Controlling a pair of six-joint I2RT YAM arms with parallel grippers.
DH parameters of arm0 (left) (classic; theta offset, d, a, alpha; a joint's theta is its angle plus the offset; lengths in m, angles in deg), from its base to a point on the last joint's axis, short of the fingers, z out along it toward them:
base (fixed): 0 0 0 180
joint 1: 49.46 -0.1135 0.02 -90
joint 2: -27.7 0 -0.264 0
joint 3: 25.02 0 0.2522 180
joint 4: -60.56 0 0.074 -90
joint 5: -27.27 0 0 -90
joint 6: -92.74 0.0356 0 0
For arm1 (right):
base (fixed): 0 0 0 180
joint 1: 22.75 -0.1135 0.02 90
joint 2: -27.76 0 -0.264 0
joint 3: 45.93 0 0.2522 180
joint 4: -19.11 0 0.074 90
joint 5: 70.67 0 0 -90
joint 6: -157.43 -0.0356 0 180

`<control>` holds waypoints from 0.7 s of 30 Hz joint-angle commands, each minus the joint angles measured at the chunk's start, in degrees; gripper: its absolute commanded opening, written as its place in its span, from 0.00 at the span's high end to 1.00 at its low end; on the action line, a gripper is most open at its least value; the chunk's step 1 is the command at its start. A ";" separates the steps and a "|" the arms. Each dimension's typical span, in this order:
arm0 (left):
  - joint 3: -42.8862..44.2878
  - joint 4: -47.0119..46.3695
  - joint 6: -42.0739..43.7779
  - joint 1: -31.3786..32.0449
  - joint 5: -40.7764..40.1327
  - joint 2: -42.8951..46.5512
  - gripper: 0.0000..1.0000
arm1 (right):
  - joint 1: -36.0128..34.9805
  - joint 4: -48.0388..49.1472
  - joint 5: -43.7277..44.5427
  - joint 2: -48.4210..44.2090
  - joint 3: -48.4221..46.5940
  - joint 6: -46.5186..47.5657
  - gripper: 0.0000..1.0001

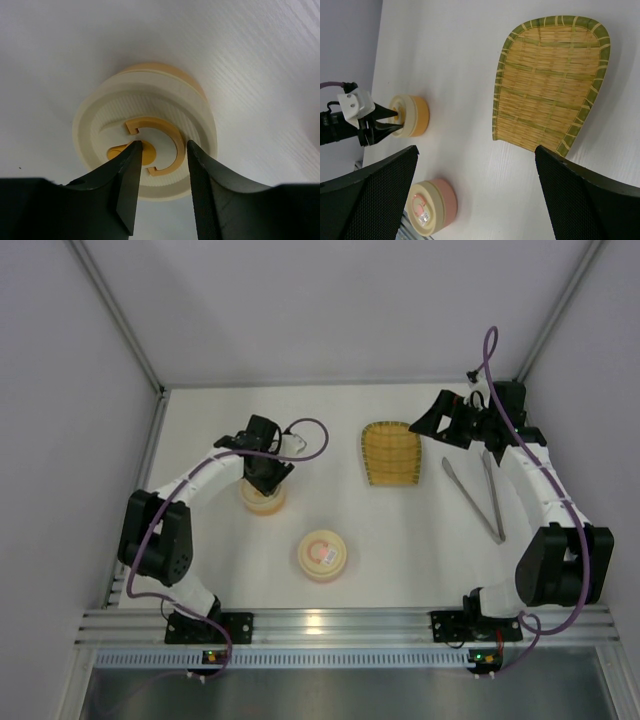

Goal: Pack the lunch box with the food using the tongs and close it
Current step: Move the packing box to the center of the board.

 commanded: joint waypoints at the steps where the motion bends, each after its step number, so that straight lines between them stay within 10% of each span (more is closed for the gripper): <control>1: -6.30 16.43 2.32 1.94 6.51 -3.05 0.55 | -0.25 1.52 -0.90 -0.89 -2.66 0.95 0.01; 21: -12.54 30.93 15.94 11.96 10.90 6.26 0.54 | -0.25 0.99 -1.08 -1.86 -2.58 1.39 0.01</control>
